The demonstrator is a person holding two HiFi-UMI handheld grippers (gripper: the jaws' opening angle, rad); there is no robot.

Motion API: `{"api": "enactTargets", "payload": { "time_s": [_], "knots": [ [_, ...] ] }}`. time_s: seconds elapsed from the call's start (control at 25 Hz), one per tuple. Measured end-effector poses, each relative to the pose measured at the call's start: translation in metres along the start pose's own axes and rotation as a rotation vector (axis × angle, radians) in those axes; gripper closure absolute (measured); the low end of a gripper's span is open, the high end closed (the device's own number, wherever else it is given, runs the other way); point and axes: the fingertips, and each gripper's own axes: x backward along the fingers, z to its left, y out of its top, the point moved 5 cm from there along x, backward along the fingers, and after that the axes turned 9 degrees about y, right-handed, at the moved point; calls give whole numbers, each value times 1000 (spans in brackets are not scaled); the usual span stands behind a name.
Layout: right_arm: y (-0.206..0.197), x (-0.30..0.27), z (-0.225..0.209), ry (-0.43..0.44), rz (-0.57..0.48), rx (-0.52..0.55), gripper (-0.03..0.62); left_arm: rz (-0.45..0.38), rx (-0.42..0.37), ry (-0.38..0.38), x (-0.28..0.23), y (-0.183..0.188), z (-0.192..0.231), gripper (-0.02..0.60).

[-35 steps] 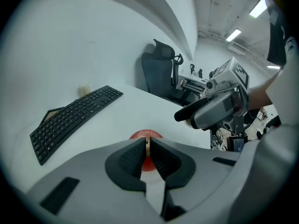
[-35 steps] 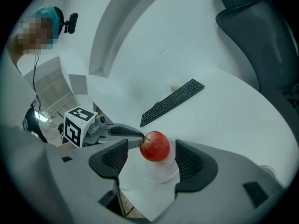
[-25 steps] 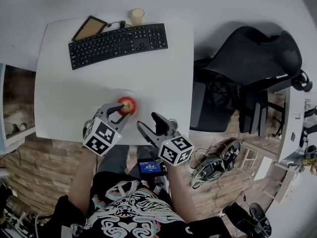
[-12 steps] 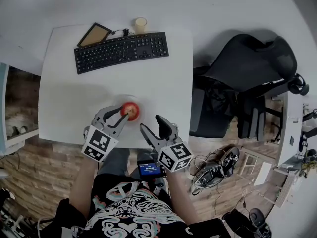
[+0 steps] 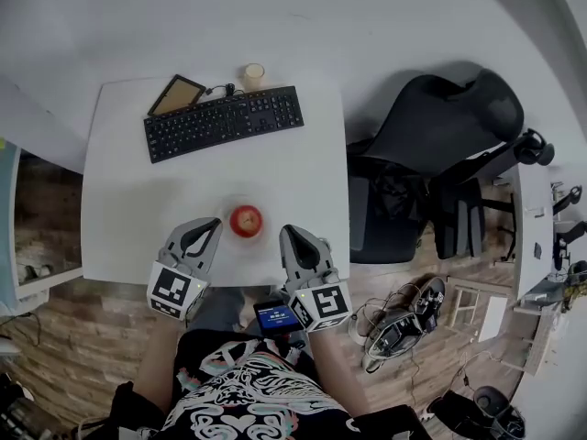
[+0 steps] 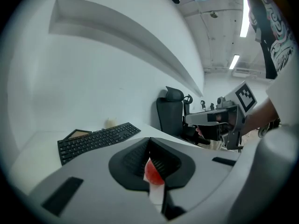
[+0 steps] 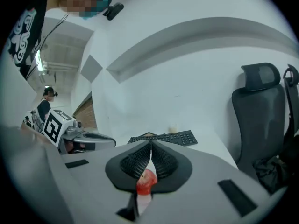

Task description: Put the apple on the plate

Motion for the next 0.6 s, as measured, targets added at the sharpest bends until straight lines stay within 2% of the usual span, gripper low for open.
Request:
{"api": "enactTargets", "payload": {
  "time_s": [0.16, 0.24, 0.36, 0.52, 0.6],
  "knots": [
    [5, 11, 13, -2, -31, 22, 562, -140, -18, 32, 24, 15, -8, 566],
    [6, 22, 21, 1, -30, 34, 562, -138, -39, 59, 39, 18, -18, 566],
    [13, 40, 28, -3, -41, 65, 562, -182, -53, 93, 54, 30, -31, 566],
    [27, 74, 31, -75, -54, 132, 562, -226, -98, 127, 72, 53, -52, 566],
    [34, 89, 35, -78, -66, 147, 562, -240, -86, 166, 82, 64, -61, 566]
  ]
}}
